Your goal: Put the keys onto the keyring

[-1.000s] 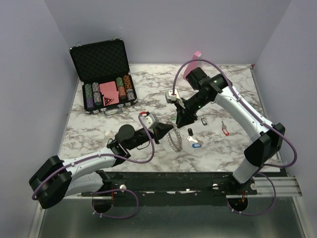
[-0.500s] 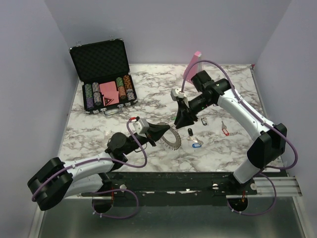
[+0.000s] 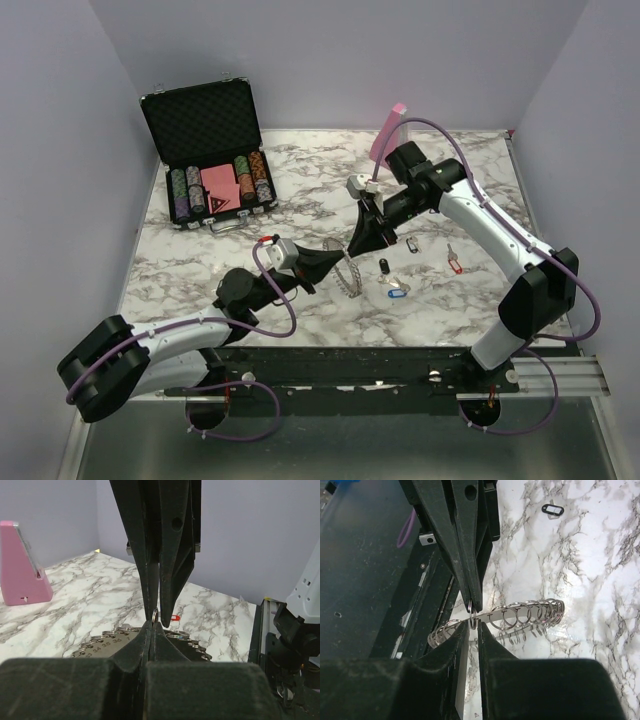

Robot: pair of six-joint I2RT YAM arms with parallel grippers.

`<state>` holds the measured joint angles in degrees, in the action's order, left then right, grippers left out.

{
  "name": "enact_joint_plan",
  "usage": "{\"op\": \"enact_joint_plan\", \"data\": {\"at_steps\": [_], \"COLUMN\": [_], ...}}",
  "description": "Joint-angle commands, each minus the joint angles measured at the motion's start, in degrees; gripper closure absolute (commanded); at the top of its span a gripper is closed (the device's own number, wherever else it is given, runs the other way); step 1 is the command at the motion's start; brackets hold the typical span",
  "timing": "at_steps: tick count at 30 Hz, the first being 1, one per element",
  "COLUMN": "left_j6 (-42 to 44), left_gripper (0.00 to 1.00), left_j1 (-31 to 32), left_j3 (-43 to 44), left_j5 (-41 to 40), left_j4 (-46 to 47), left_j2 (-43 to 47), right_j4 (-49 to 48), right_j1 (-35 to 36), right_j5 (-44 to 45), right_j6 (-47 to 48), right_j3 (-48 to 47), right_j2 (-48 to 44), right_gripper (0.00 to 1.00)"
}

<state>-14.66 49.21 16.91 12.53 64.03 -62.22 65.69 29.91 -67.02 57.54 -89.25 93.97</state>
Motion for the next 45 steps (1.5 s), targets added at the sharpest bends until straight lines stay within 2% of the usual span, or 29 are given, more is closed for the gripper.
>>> {"op": "enact_joint_plan", "data": {"at_steps": [1,7,14,15,16,17,18,20,23,27,31,36,41,43,45], "left_j6": [-0.64,-0.90,-1.43,-1.17,-0.82,-0.03,1.11,5.05,11.21,17.72,17.74,12.47,9.65,9.03,8.42], "left_gripper": [1.00,1.00,1.00,0.90,0.73,0.61,0.52,0.44,0.39,0.36,0.33,0.28,0.28,0.33,0.45], "left_j1": [-0.17,-0.17,-0.17,-0.25,-0.43,-0.61,-0.78,-0.87,-0.96,-0.87,-1.05,-1.49,-2.36,-2.98,-3.77], "left_j3": [0.50,0.50,-0.03,-0.21,-0.56,-0.82,-0.82,-0.13,2.25,5.85,9.89,10.95,11.48,10.96,10.78], "left_j5": [-1.20,-1.72,-1.55,-1.20,-0.85,-0.06,0.64,1.52,2.40,3.37,3.55,4.16,7.76,8.73,10.66], "left_j4": [3.73,4.00,2.16,0.76,-0.56,-2.57,-4.94,-12.66,-25.23,-33.87,-36.43,-27.93,-19.40,-15.97,-13.16], "left_j2": [-0.27,-0.36,0.25,0.86,1.74,2.70,4.11,7.44,10.97,12.56,9.75,4.57,-0.36,-1.85,-2.90], "right_j4": [-1.09,-0.04,0.93,1.19,1.80,2.51,3.21,4.79,7.78,11.03,14.02,15.61,15.61,15.61,15.61], "right_j1": [0.06,0.06,0.06,0.06,-0.03,0.06,-0.03,0.15,0.23,1.02,1.90,2.70,3.57,3.75,3.93], "right_j5": [-3.38,-3.29,1.79,3.46,5.05,6.19,7.68,10.50,14.98,19.64,22.90,24.75,26.06,26.24,26.24], "right_j6": [0.03,-0.50,-2.42,-2.95,-3.05,-2.96,-2.78,-2.43,-1.03,0.55,1.87,2.84,2.93,3.19,3.46], "right_j3": [1.10,0.49,-2.32,-2.85,-3.47,-3.99,-4.61,-5.49,-7.68,-10.67,-13.66,-15.16,-14.55,-14.20,-13.93], "right_j2": [0.07,0.59,1.04,0.86,0.86,0.86,0.86,0.77,1.03,1.74,2.62,3.41,3.32,3.06,2.79], "right_gripper": [0.82,0.99,0.99,0.99,0.99,0.99,0.99,0.99,0.99,0.99,0.99,0.99,0.99,0.99,0.99]}}
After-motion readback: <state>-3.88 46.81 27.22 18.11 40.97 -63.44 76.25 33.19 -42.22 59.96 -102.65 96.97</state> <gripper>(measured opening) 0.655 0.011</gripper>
